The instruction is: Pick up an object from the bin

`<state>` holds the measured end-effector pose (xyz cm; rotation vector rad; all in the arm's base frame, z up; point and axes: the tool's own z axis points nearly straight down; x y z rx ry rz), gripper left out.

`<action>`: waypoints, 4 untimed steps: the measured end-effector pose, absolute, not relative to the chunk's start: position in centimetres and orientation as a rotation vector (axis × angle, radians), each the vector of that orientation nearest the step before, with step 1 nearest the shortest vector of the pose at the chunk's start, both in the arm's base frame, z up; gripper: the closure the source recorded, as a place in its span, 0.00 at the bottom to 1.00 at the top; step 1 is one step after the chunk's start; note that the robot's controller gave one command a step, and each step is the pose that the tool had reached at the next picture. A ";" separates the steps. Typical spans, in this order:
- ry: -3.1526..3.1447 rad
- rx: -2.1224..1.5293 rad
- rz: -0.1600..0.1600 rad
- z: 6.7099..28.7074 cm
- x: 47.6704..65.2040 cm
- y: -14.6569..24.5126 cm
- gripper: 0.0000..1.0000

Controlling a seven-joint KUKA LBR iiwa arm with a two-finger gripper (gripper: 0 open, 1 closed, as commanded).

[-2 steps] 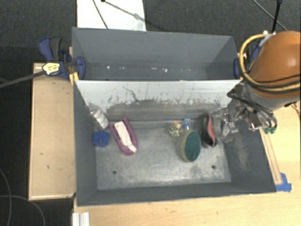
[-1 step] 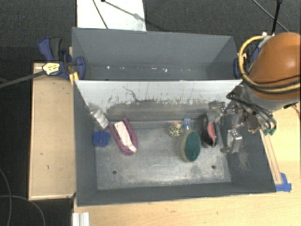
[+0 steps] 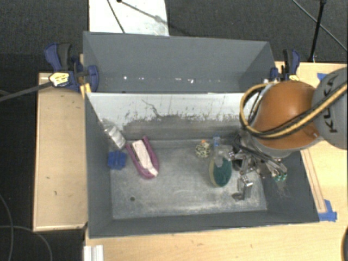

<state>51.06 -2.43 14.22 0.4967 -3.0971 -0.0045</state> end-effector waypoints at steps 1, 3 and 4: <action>-3.112 0.498 -0.004 7.1 55.8 -3.5 0.00; -3.126 0.495 0.004 7.6 54.7 -8.4 1.00; -3.110 0.520 0.005 24.8 54.8 -7.2 1.00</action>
Offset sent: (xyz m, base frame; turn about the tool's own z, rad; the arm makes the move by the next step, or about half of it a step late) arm 0.0442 -0.0123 -0.0722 -0.0042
